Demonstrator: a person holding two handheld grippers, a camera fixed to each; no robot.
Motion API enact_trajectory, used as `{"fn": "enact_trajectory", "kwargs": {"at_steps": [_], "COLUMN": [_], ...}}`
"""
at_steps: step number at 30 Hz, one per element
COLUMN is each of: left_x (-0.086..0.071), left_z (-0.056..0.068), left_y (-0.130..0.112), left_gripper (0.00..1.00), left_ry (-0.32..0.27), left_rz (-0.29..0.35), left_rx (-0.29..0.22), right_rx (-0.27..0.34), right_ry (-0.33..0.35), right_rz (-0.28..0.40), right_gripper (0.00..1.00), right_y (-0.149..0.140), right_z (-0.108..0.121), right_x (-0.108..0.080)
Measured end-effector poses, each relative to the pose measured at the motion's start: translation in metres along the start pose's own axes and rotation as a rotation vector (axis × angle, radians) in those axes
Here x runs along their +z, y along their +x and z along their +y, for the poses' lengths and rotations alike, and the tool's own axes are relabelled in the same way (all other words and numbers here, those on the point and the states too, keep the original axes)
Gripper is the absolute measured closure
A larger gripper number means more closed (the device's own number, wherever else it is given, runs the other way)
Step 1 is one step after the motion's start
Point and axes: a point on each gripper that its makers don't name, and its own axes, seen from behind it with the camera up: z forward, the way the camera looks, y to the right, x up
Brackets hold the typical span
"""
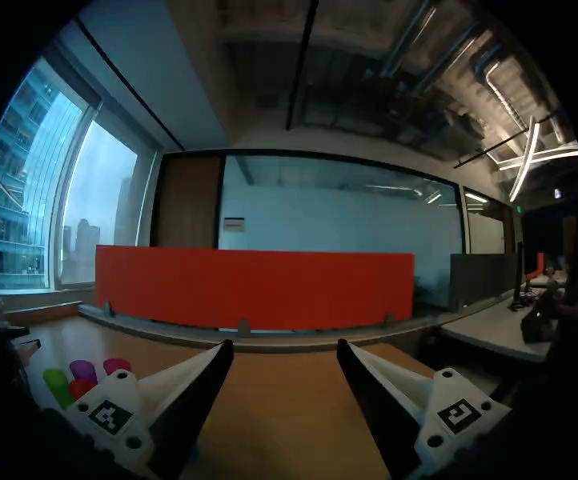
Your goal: Pour water
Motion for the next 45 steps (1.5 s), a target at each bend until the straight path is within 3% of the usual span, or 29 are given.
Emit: {"fn": "enact_trajectory", "kwargs": {"at_steps": [18,30,45], "left_x": [0.001,0.000,0.001], "left_z": [0.003,0.003,0.003], "left_y": [-0.001,-0.001,-0.002], "left_gripper": [0.00,0.00,0.01], "left_ry": [-0.010,-0.010,-0.010], "left_rz": [-0.003,-0.003,-0.003], "left_rx": [0.001,0.001,0.001], "right_rx": [0.021,0.015,0.037], "right_ry": [0.029,0.074,0.104], "right_rz": [0.001,0.006,-0.006], "right_gripper": [0.00,0.00,0.00], "right_y": [-0.012,-0.027,-0.069], "right_z": [-0.002,-0.007,-0.015], "right_x": [-0.003,0.005,0.020]}}
